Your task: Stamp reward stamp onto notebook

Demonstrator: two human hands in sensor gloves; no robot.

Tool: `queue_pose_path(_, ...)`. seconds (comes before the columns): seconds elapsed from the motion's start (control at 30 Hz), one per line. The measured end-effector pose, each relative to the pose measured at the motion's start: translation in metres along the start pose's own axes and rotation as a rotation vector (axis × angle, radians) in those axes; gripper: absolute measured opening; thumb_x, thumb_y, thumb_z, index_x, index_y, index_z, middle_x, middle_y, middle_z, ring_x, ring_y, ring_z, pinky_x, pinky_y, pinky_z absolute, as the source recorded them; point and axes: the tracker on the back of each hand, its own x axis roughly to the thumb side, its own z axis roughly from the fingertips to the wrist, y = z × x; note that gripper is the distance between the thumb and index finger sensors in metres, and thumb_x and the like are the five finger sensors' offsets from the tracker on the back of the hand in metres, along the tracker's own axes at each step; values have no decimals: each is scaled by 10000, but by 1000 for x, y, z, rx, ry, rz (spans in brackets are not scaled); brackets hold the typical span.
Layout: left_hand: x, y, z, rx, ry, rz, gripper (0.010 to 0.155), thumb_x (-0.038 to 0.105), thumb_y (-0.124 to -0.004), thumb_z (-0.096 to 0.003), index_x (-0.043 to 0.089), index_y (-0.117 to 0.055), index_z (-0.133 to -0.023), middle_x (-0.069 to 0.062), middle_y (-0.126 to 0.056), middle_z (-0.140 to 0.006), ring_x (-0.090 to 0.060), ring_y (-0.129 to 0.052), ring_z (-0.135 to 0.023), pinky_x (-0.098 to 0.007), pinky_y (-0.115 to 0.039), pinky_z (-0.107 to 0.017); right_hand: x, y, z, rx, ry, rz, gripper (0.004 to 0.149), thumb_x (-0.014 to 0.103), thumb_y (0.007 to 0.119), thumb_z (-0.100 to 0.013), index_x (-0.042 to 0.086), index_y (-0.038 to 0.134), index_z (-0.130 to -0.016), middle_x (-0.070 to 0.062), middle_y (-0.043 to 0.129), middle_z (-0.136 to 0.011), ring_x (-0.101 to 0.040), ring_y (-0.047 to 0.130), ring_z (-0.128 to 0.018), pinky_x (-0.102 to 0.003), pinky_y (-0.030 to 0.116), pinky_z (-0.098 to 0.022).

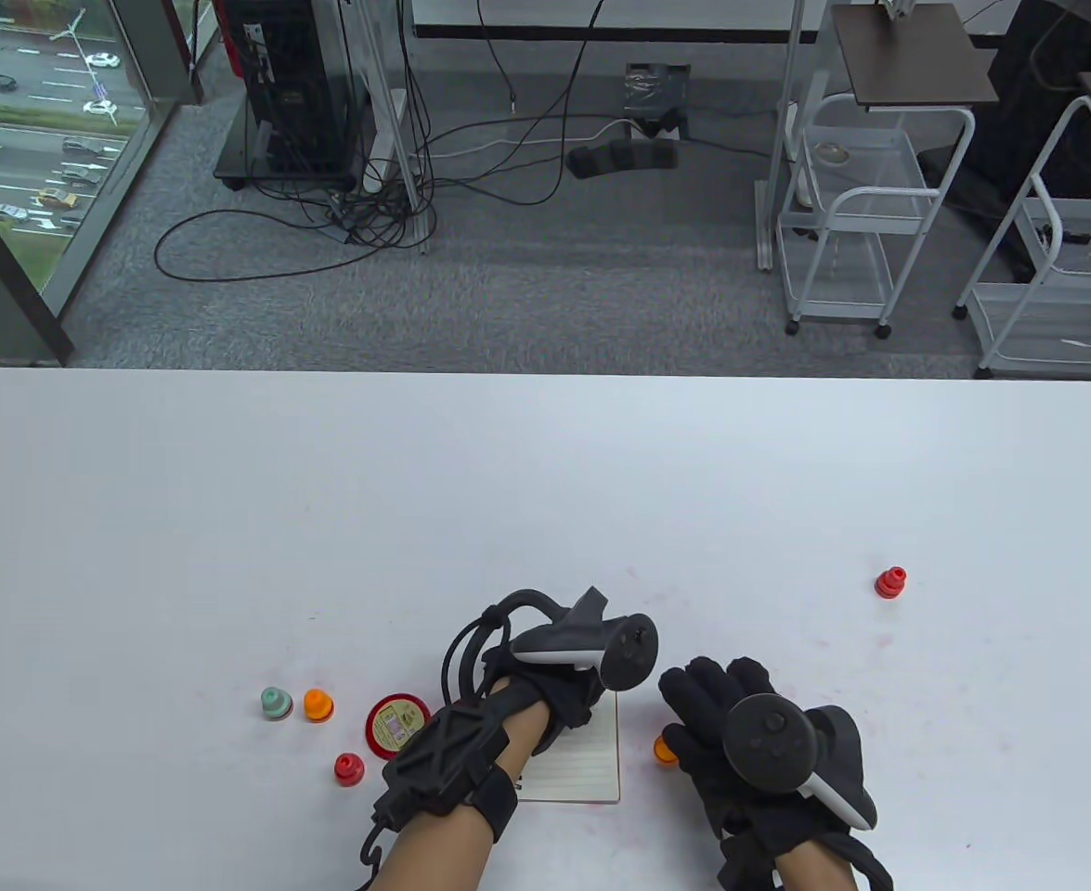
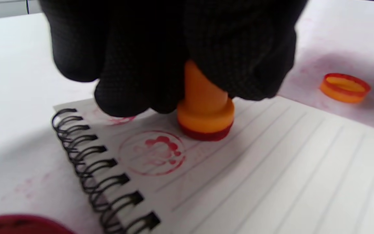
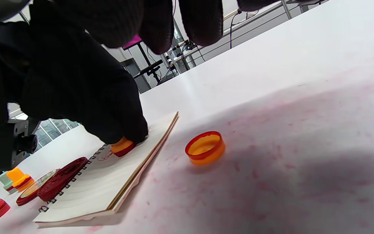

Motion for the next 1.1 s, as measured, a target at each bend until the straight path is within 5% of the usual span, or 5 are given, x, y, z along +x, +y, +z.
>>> queue_pose_path(0.3, 3, -5, 23, 161, -29, -80, 452, 364, -886, -361, 229, -975, -783, -71, -1024, -740, -217, -1054, -580, -427, -901, -535, 0, -3, 2, -12, -2, -9, 574, 369, 720, -489, 179, 653, -1027, -208, 581, -1124, -629, 409, -967, -775, 464, -644)
queue_pose_path(0.57, -25, 18, 88, 428, 48, 99, 446, 372, -871, -391, 250, -962, -810, -54, -1015, -781, -223, -1046, -619, -445, -882, -553, -1, 1, 1, 1, 3, 15, 574, 368, 724, -488, 176, 657, -1025, -215, 589, -1121, -634, 412, -966, -775, 467, -644)
queue_pose_path(0.8, -41, -11, 150, 620, 103, 351, 448, 325, -887, -413, 241, -938, -850, -62, -978, -849, -252, -1016, -683, -451, -858, -585, -2, 13, -5, 40, 17, 68, 597, 361, 752, -480, 172, 639, -1035, -210, 609, -1113, -623, 450, -963, -760, 496, -646)
queue_pose_path(1.1, -52, -40, 181, 805, 181, 536, 453, 331, -886, -410, 238, -939, -850, -77, -984, -838, -230, -1032, -627, -426, -885, -536, -6, 42, -14, 145, 49, 199, 757, 462, 795, -424, 162, 537, -1069, -198, 621, -1083, -590, 486, -956, -718, 527, -657)
